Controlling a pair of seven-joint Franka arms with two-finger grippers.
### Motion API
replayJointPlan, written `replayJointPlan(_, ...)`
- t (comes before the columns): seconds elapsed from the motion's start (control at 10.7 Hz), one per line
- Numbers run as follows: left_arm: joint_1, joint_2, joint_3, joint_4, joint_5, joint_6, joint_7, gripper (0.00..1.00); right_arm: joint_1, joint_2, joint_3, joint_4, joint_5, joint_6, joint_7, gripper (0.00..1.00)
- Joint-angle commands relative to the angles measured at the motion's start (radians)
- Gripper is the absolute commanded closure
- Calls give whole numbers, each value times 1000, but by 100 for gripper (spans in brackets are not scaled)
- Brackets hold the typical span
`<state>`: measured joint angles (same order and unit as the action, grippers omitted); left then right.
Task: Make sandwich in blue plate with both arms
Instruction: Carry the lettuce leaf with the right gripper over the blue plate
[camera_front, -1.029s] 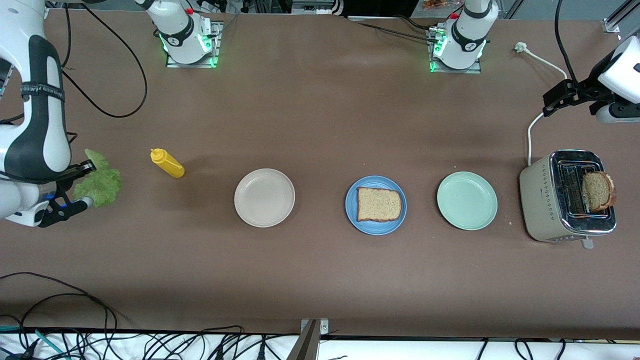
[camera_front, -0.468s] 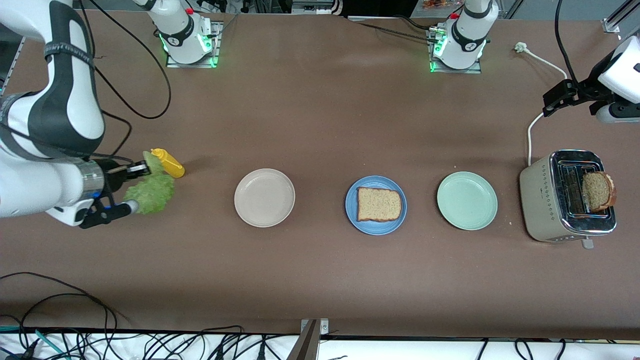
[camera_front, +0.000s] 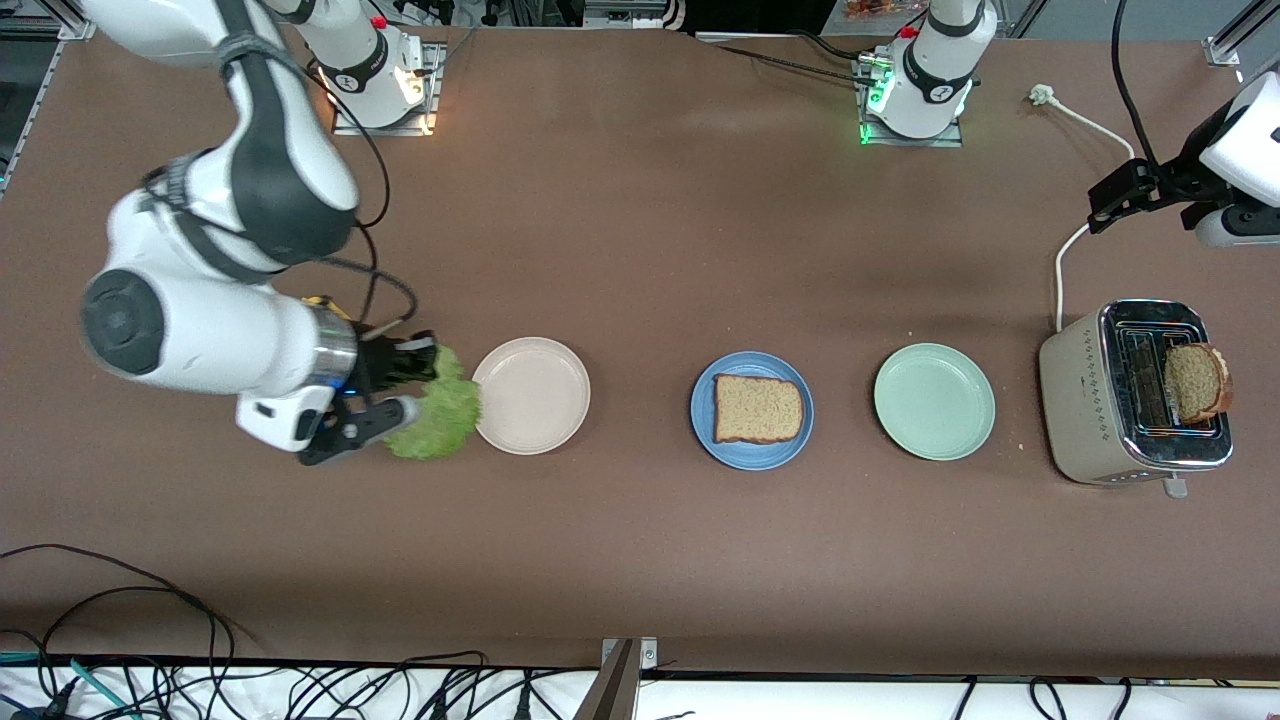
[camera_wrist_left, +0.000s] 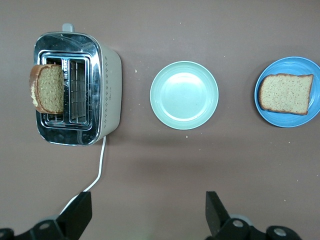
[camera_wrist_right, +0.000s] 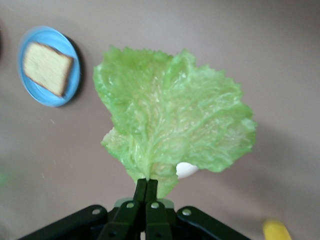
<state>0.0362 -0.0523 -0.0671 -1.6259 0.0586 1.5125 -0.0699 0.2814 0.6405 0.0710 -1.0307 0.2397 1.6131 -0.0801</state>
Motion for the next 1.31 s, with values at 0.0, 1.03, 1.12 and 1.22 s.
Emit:
replayJointPlan(0.0, 8, 5, 1, 23, 20, -35, -7, 0, 122, 37, 3, 4, 12, 209, 43, 100)
replayJointPlan(1.03, 60, 3, 3, 47, 29, -57, -7, 0, 433, 307, -7, -29, -201, 959, 45, 100)
replayJointPlan(1.12, 59, 5, 4, 49, 29, -57, -7, 0, 444, 323, -5, -29, -251, 991, 46, 100)
replayJointPlan(1.22, 59, 5, 4, 49, 29, -57, -7, 0, 459, 329, -5, -31, -263, 993, 45, 100)
